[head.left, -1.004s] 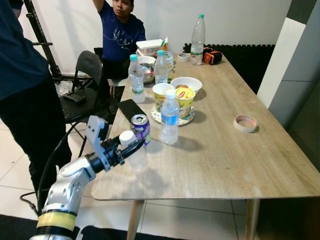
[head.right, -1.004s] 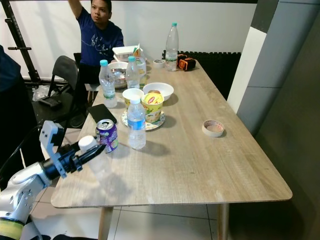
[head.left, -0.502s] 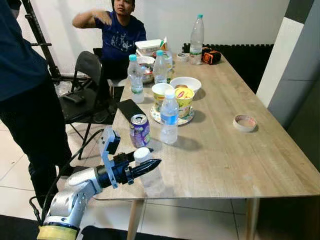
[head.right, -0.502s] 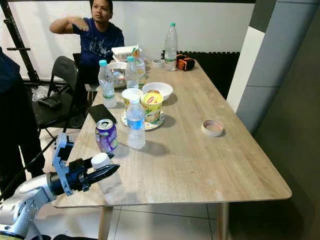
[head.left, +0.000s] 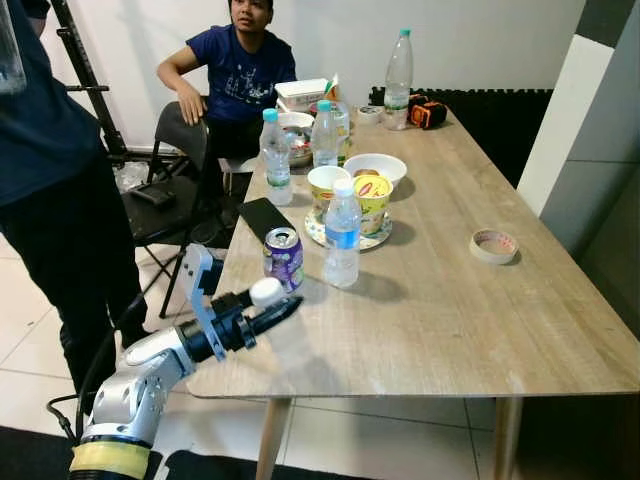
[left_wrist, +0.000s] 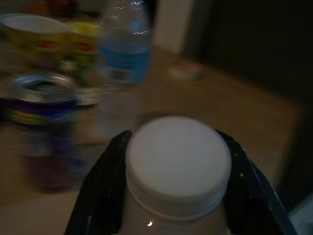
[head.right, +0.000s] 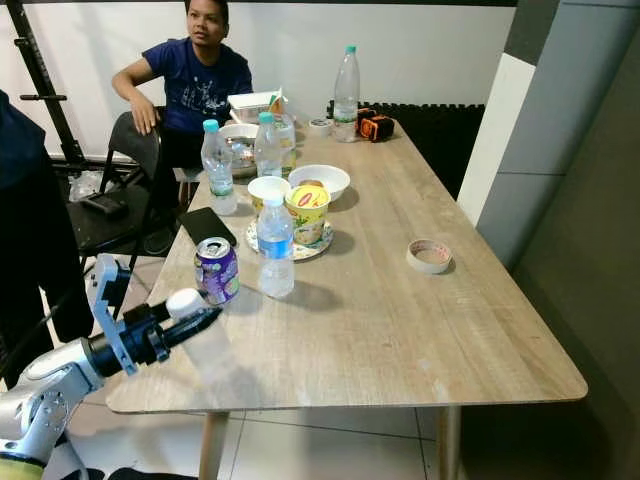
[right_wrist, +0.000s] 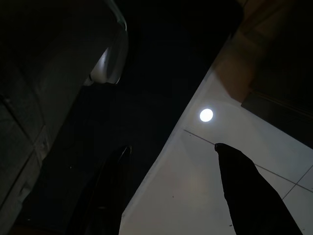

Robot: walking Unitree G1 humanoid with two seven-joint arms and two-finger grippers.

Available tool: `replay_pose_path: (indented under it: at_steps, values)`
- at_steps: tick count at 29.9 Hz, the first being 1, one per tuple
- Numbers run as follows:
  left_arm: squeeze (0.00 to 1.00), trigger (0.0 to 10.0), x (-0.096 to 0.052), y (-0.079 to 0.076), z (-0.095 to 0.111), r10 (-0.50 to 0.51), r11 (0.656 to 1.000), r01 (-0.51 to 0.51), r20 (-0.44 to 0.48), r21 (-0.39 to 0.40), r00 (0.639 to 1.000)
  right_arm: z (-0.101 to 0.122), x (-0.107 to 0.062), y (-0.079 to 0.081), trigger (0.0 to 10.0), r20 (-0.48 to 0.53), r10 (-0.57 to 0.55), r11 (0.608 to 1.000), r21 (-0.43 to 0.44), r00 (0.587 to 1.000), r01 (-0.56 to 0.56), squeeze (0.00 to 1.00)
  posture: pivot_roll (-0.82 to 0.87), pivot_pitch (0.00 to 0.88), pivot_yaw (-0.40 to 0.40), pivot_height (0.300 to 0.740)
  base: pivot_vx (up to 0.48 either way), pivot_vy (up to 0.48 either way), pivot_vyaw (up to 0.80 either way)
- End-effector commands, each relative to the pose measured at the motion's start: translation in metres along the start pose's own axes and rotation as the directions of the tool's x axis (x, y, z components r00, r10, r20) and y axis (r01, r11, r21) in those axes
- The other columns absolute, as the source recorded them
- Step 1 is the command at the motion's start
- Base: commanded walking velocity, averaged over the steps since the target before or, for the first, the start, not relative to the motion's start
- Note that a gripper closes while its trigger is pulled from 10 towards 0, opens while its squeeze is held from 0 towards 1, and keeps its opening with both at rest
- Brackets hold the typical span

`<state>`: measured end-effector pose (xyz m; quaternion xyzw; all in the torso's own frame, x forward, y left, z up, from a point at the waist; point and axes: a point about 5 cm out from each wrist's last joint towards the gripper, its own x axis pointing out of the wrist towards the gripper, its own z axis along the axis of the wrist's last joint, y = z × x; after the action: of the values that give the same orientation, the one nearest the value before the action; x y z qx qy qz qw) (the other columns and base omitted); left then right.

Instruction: Restocking fridge

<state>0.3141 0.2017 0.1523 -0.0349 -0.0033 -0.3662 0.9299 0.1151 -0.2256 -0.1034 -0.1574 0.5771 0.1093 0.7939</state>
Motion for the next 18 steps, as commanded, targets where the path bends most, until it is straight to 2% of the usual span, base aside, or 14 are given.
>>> replay_pose_path:
  at_steps: [1,4,6,9,10,11,13,14,18]
  values:
    - [0.0,10.0,0.003,0.009,0.0,0.103,0.993,-0.102,-0.006,0.06,0.995,-0.001,0.0,0.003,10.0,0.0,0.007,1.0,-0.003,1.0,-0.007,0.0,-0.07,0.008,0.021,0.74,0.0,0.0,0.0]
    - [0.0,10.0,0.004,0.009,0.0,0.111,0.991,-0.11,-0.011,0.071,0.994,-0.001,0.0,0.004,10.0,0.0,0.008,1.0,-0.003,1.0,-0.008,0.0,-0.07,0.008,0.021,0.74,0.0,0.0,0.0]
    - [0.0,10.0,0.007,0.01,-0.001,0.139,0.982,-0.133,-0.04,0.131,0.989,-0.001,0.0,0.004,10.0,0.0,0.008,1.0,-0.003,1.0,-0.008,0.0,-0.07,0.008,0.021,0.74,0.0,0.0,0.0]
    - [0.0,10.0,0.01,0.01,-0.001,0.157,0.978,-0.153,-0.016,0.139,0.988,-0.001,0.001,0.004,10.0,0.001,0.009,1.0,-0.002,1.0,-0.009,0.0,-0.07,0.01,0.021,0.74,0.0,0.0,0.0]
    - [0.0,10.0,0.012,0.008,0.001,0.154,0.982,-0.155,0.018,0.104,0.988,-0.001,0.001,0.005,10.0,0.002,0.009,1.0,-0.001,1.0,-0.009,0.0,-0.07,0.01,0.023,0.74,0.0,0.0,0.0]
    - [0.14,10.0,0.016,0.006,0.001,0.141,0.986,-0.145,0.054,0.079,0.989,-0.001,0.001,0.005,10.0,0.002,0.009,1.0,0.0,1.0,-0.009,0.0,-0.07,0.01,0.023,0.74,0.0,0.0,0.0]
    - [0.14,10.0,0.017,0.004,0.001,0.13,0.988,-0.134,0.058,0.079,0.99,-0.001,0.001,0.005,10.0,0.003,0.009,1.0,0.001,1.0,-0.009,0.0,-0.07,0.01,0.023,0.74,0.0,0.0,0.0]
    - [1.0,10.0,0.018,-0.001,0.001,0.092,0.994,-0.096,0.076,0.054,0.993,-0.001,0.001,0.006,10.0,0.001,0.011,1.0,0.0,1.0,-0.011,0.0,-0.07,0.011,0.023,0.74,0.0,0.0,0.0]
    - [1.0,10.0,0.02,-0.001,0.0,0.097,0.993,-0.102,0.082,0.057,0.992,-0.001,0.001,0.006,10.0,0.0,0.012,1.0,0.001,1.0,-0.012,0.0,-0.07,0.011,0.023,0.74,0.0,0.0,0.0]
